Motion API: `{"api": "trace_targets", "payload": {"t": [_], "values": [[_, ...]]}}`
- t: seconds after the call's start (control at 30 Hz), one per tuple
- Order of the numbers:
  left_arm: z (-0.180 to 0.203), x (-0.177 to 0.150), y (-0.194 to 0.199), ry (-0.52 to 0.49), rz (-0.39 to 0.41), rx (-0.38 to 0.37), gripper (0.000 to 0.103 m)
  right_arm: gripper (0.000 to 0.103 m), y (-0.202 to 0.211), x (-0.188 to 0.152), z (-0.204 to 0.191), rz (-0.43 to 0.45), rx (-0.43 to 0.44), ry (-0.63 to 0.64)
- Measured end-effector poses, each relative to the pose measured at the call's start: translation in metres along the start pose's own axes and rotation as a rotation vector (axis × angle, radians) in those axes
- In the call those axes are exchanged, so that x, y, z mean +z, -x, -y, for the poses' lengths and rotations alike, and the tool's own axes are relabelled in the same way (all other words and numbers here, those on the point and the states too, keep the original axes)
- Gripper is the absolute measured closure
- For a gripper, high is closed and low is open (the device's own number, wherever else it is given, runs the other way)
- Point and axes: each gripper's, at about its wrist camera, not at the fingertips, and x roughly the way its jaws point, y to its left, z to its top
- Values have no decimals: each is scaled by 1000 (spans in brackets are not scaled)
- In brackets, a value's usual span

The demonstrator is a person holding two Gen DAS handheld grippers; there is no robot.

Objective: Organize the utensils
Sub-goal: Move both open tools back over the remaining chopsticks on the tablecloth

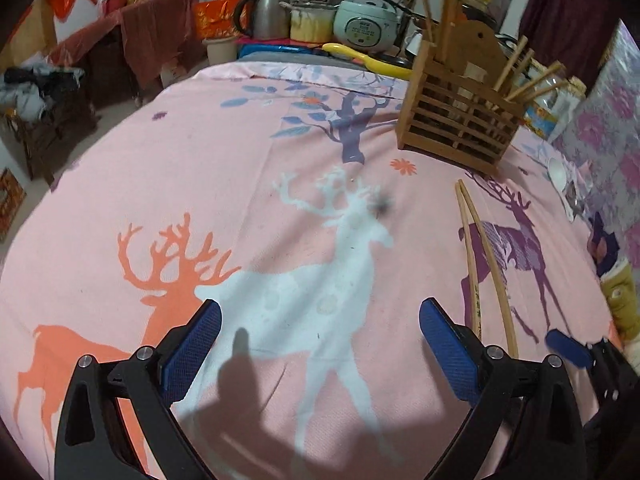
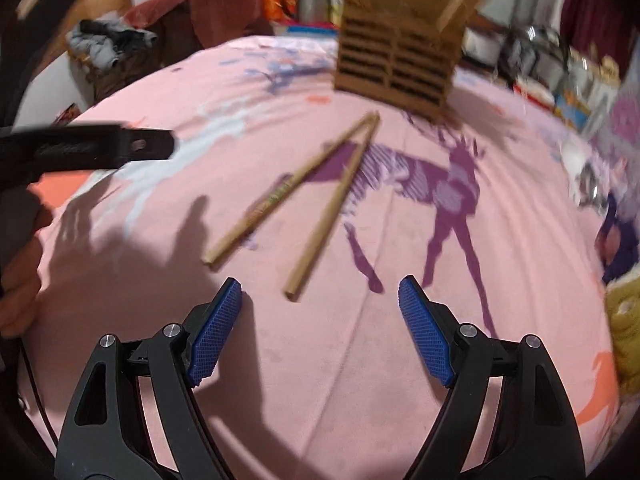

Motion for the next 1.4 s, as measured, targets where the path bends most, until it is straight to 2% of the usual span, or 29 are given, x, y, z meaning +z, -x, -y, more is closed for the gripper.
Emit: {"api": "trace_targets", "payload": {"t": [0.1,0.17,0.27,0.43,0.7,0.9,1.4], "values": [[13,-3,4,-66,27,30,6,26,2,1,31,20,-173,-133],[23,-6,5,-121,43,47,6,26,10,-2,58,50,-216,-252],[40,-12,7,-213,62,57,6,26,24,-6,82,106,-173,-366],[66,-23,8,-344,79,47,6,25,38,-8,86,172,-209,-401],[97,-41,-3,-504,70,105,5,25,46,-9,102,212,-154,-477],[101,-43,-3,-526,71,104,5,25,43,-6,99,198,-116,-473],[105,-44,-8,-541,50,109,5,24,38,-6,100,178,-83,-488]]}}
